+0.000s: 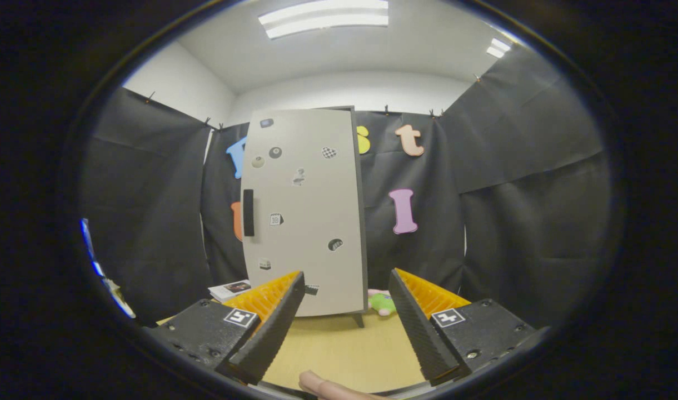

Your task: Open the shoe cabinet door, grab the shoes and put them into the shoe cabinet, then close the shoe cabinet door.

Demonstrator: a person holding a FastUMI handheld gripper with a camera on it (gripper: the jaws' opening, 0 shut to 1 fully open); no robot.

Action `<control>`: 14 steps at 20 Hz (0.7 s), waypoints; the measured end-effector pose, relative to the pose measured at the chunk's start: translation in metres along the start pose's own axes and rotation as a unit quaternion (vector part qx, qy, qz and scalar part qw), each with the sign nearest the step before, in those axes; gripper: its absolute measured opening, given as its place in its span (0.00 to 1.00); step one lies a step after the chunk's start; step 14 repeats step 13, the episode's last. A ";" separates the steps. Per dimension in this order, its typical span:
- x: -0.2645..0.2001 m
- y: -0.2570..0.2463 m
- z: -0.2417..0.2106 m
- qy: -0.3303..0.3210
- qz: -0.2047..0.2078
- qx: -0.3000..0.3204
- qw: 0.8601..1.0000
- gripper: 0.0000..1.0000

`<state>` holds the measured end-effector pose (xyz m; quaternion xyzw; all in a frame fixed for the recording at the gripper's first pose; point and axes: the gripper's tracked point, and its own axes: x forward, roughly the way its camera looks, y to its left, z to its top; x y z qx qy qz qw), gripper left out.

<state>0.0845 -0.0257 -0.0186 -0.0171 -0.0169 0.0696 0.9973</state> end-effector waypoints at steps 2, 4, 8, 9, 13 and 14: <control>-0.004 -0.007 0.001 -0.001 -0.004 0.001 1.000 0.99; -0.004 -0.012 -0.001 -0.001 -0.010 -0.001 1.000 0.99; -0.001 -0.013 -0.006 0.010 -0.014 -0.002 1.000 0.99; 0.000 -0.011 -0.007 0.013 -0.012 -0.003 1.000 0.99; 0.000 -0.008 -0.008 0.017 -0.008 -0.003 1.000 0.99; 0.000 -0.008 -0.008 0.017 -0.008 -0.003 1.000 0.99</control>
